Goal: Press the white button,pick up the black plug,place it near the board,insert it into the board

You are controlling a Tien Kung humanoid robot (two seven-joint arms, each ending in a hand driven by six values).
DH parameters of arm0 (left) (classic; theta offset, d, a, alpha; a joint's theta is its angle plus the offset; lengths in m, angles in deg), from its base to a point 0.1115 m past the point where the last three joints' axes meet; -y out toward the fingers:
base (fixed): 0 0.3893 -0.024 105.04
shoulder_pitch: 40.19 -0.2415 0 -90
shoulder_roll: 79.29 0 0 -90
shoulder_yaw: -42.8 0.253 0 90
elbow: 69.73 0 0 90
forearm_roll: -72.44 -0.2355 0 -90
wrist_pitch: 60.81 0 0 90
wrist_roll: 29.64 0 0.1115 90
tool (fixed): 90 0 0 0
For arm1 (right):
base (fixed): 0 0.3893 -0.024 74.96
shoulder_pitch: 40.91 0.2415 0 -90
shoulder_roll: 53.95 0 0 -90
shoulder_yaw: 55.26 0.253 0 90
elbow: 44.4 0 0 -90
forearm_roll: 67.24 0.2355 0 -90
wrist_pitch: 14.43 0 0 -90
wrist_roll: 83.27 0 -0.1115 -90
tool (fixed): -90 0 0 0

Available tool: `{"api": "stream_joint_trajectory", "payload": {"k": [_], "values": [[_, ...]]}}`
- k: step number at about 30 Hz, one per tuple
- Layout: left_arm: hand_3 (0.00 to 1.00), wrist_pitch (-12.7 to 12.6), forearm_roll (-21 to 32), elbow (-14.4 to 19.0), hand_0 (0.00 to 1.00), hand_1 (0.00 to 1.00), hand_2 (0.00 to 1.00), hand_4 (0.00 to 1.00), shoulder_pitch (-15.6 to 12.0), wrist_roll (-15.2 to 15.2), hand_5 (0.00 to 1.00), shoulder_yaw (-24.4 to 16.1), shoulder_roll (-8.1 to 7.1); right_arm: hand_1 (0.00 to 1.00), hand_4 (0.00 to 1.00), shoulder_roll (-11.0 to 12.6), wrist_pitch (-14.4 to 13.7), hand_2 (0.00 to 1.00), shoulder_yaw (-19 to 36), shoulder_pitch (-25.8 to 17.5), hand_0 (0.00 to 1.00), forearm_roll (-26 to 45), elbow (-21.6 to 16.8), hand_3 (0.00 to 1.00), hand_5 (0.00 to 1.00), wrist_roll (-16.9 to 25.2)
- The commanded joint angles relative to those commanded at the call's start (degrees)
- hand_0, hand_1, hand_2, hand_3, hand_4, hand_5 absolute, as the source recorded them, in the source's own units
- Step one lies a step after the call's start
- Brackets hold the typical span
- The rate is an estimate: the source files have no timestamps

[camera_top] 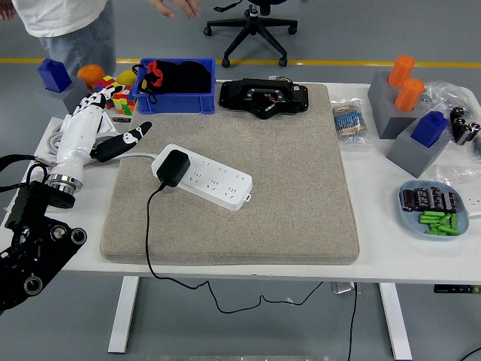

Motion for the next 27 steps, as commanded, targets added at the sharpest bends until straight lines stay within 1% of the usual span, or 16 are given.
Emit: {"api": "stream_joint_trajectory", "payload": {"k": [3,4,5,9,10,21,22,27], "values": [[0.913,0.91,-0.15,-0.64,0.998,0.998,0.971,0.901,-0.28,1.27,0.734,-2.36,-0.05,0.576,0.646,0.03,0.00,0.567,0.20,0.15,0.603,0.02,-0.03,0.582,0.362,-0.01],[0.902,1.16,-0.21,-0.79,0.998,0.998,0.965,0.894,-0.35,1.73,0.712,-2.90,-0.08,0.576,0.647,0.05,0.00,0.567,0.24,0.20,0.603,0.02,-0.07,0.582,0.360,0.01],[0.902,1.36,-0.28,-0.95,0.998,0.998,0.965,0.894,-0.45,2.19,0.712,-3.43,-0.10,0.576,0.647,0.07,0.01,0.567,0.29,0.27,0.603,0.02,-0.09,0.582,0.360,0.00],[0.902,2.14,-0.22,-0.94,0.998,0.998,0.965,0.894,-0.78,3.28,0.712,-4.55,0.00,0.576,0.647,0.09,0.00,0.567,0.56,0.44,0.603,-0.03,-0.11,0.582,0.360,0.00],[0.883,2.20,-0.07,-0.88,0.998,0.998,0.955,0.881,-0.86,3.31,0.670,-4.72,0.04,0.576,0.647,0.09,-0.01,0.567,0.63,0.48,0.604,-0.06,-0.12,0.582,0.360,-0.01],[0.875,2.57,0.34,-0.47,0.998,0.995,0.950,0.871,-1.93,3.15,0.650,-6.29,0.81,0.576,0.647,0.06,-0.04,0.567,0.79,0.80,0.604,-0.10,-0.23,0.582,0.360,-0.05],[0.863,2.55,0.39,-0.40,0.998,0.993,0.942,0.861,-2.10,3.09,0.626,-6.50,0.86,0.576,0.647,0.02,-0.03,0.567,0.81,0.78,0.605,-0.13,-0.22,0.582,0.362,-0.08],[0.863,2.44,0.32,0.04,0.998,0.993,0.942,0.861,-3.06,2.72,0.626,-8.25,1.14,0.576,0.647,-0.14,0.07,0.567,0.99,0.98,0.605,-0.32,-0.26,0.582,0.362,-0.24]]}}
